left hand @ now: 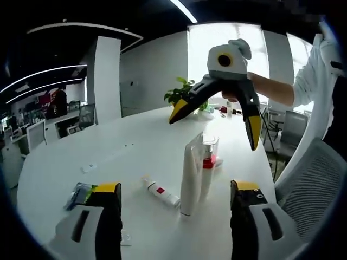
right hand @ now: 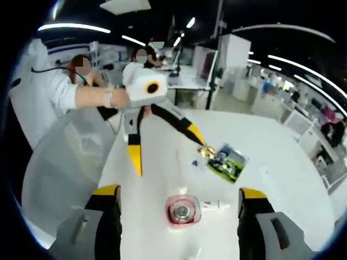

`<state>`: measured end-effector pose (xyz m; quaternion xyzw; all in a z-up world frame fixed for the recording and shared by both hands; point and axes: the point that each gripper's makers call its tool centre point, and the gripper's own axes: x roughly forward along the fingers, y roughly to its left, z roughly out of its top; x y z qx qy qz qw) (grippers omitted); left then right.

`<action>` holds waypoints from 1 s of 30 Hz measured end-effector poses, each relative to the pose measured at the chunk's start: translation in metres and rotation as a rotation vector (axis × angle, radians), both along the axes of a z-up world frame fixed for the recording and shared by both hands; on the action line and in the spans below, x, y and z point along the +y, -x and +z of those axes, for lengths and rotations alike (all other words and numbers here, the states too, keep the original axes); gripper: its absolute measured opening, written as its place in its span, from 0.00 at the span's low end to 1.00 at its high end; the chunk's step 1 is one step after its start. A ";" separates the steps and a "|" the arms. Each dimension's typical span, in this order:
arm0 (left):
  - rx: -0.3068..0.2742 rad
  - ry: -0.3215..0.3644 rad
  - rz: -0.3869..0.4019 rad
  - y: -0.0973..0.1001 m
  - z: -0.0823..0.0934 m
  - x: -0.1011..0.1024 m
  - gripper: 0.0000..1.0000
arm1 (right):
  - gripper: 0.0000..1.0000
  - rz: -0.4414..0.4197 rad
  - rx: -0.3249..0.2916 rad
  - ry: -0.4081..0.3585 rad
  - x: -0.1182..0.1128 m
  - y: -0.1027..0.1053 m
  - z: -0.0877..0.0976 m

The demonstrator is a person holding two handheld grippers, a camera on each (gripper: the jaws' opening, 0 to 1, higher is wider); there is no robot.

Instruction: Arrange the skincare products in the storage area until every visible bottle or jar stands upright without overlapping.

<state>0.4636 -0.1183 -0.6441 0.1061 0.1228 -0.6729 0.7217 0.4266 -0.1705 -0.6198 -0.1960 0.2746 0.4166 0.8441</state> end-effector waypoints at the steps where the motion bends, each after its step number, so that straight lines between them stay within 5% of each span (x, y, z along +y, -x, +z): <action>1: -0.003 -0.005 0.009 -0.003 0.000 0.002 0.79 | 0.88 -0.007 -0.004 0.003 -0.002 0.001 -0.001; 8: 0.000 -0.038 0.049 -0.008 0.000 0.009 0.88 | 0.99 -0.069 -0.021 -0.015 -0.009 0.008 -0.001; 30: 0.000 -0.058 0.056 0.012 0.005 0.014 0.99 | 0.99 -0.193 -0.013 -0.018 -0.033 0.044 -0.014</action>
